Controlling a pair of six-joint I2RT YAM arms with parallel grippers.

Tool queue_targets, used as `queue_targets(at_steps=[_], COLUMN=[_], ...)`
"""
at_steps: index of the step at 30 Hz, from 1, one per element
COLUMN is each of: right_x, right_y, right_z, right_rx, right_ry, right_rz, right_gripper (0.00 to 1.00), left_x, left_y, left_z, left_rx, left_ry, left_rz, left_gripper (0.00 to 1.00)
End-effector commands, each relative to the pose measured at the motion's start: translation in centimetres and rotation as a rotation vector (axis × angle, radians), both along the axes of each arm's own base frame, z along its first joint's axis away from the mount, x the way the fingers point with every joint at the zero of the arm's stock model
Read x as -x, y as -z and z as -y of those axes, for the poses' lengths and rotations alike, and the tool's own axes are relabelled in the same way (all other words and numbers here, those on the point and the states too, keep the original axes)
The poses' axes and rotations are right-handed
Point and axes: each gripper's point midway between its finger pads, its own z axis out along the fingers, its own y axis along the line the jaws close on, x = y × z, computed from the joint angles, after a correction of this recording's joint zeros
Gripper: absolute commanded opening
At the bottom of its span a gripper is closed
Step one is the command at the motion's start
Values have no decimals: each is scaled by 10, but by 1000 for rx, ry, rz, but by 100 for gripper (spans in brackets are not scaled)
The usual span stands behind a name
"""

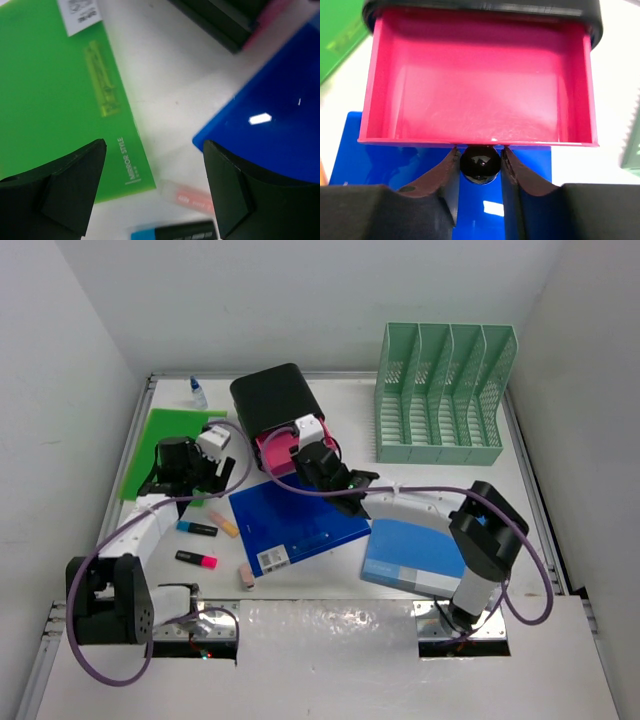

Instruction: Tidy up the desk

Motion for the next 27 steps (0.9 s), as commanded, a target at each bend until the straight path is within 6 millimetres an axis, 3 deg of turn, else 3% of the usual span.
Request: queue_targets(at_steps=[1, 2, 4, 5, 6, 9, 11, 12, 18, 22, 27], right_x=[23, 29, 37, 43, 47, 62, 75, 80, 96, 105, 109], right_y=[-11, -6, -14, -9, -20, -24, -33, -47, -45, -44, -38], right_z=[-7, -5, 2, 8, 11, 17, 26, 32, 80, 106, 123], right_rx=[-102, -99, -109, -105, -125, -132, -149, -178, -140, -129, -107], right_ry=[-65, -85, -91, -96, -107, -164, -200, -203, -143, -102, -80], right_rz=[-35, -55, -57, -68, -54, -65, -56, -29, 17, 41, 66], right_gripper=[33, 51, 65, 74, 77, 81, 82, 82, 83, 83, 84], left_x=[16, 18, 34, 35, 50, 55, 59, 61, 76, 73, 74], left_y=[-5, -7, 0, -6, -3, -12, -13, -12, 12, 26, 49], left_z=[10, 11, 18, 20, 28, 34, 36, 37, 51, 45, 33], left_rx=[-92, -108, -153, -166, -150, -228, -285, -338, -461, -462, -438], left_ry=[225, 264, 401, 449, 522, 701, 816, 895, 1230, 1260, 1266], left_rz=[-30, -34, -79, -74, -116, -75, -51, -24, 83, 13, -138], left_gripper=[77, 77, 78, 78, 78, 79, 79, 80, 79, 72, 65])
